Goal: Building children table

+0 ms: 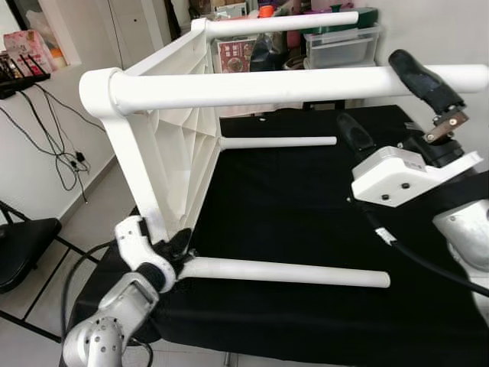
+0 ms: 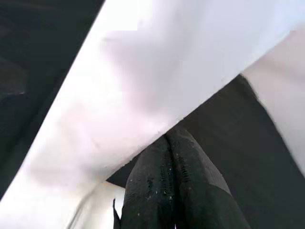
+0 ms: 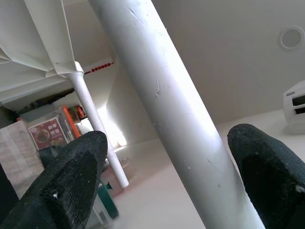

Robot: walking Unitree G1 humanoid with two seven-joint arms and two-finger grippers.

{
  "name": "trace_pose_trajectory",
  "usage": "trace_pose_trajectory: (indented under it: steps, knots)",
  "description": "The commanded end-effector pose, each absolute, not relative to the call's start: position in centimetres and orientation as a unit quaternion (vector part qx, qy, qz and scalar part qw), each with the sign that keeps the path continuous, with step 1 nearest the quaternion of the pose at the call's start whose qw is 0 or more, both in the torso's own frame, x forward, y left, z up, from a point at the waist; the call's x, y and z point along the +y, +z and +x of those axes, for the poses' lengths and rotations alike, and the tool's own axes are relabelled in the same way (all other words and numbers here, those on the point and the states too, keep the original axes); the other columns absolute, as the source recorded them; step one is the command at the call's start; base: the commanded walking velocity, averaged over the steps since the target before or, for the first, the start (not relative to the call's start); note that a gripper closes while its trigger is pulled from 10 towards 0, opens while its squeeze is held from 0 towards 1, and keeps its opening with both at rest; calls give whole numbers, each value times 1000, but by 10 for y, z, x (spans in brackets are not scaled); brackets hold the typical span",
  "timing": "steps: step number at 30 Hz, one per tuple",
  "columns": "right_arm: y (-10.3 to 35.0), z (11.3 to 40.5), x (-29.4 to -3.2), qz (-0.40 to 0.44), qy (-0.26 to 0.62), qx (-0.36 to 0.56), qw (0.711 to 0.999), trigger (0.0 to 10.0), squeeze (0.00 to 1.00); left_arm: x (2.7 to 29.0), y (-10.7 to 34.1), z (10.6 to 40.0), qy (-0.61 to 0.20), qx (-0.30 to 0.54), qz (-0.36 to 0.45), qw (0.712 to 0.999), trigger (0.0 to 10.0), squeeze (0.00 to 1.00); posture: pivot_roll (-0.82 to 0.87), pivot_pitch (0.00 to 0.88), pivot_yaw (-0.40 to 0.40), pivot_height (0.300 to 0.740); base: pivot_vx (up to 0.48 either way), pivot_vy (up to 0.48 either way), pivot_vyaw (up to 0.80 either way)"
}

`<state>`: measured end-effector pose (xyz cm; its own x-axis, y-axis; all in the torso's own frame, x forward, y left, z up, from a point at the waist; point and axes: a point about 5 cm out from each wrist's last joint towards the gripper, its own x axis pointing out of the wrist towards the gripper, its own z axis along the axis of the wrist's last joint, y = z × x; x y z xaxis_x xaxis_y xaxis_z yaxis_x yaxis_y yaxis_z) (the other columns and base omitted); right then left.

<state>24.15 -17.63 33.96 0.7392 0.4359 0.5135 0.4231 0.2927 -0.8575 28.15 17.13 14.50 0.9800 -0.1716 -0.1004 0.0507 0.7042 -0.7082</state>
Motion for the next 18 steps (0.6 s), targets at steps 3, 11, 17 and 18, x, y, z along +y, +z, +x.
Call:
trace_pose_trajectory:
  steps: [3,11,17,18]
  knots:
    - [345,243,-171,-602,17,-368,709,10000,0,203,135,281,33,66,-425,902,0,0,-186,25,69,740,0,0,0]
    - [343,252,-159,-600,54,-359,713,10000,0,205,134,281,38,66,-433,898,10000,0,-197,23,61,740,0,0,0]
    - [341,263,-145,-595,86,-353,717,10000,0,205,133,283,44,68,-439,895,10000,0,-196,22,46,740,0,0,0]
    - [341,263,-145,-595,86,-353,717,10000,0,205,133,283,44,68,-439,895,10000,0,-196,22,46,740,0,0,0]
